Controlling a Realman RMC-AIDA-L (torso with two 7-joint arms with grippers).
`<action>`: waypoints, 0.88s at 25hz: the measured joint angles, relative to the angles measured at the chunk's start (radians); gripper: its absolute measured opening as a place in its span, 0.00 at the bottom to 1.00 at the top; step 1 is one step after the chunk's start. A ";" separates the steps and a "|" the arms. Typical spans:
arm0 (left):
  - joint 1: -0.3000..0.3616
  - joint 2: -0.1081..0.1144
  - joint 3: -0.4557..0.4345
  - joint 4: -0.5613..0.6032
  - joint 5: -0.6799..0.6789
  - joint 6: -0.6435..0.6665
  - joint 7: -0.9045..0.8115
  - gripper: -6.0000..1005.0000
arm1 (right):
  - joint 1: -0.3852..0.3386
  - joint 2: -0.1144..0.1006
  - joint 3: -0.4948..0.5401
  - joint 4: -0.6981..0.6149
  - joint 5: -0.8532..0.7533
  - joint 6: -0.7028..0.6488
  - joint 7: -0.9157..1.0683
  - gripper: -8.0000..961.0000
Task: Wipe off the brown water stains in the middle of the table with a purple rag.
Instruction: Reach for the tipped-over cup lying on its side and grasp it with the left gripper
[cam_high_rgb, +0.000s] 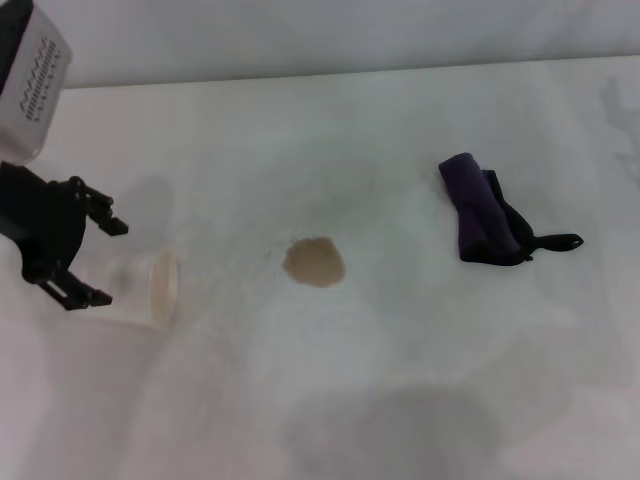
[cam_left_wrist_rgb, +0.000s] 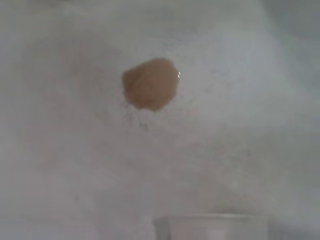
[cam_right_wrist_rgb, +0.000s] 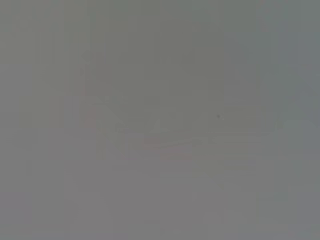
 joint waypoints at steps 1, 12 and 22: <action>0.000 0.000 0.000 0.001 0.006 -0.002 -0.001 0.88 | 0.001 0.000 0.000 0.000 0.000 0.000 0.000 0.83; 0.019 -0.003 0.000 0.079 0.028 -0.058 -0.053 0.88 | -0.009 0.000 0.000 -0.001 -0.001 0.000 0.001 0.83; 0.055 -0.002 0.000 0.146 0.023 -0.148 -0.077 0.87 | -0.017 0.000 0.000 -0.001 0.001 0.006 0.003 0.83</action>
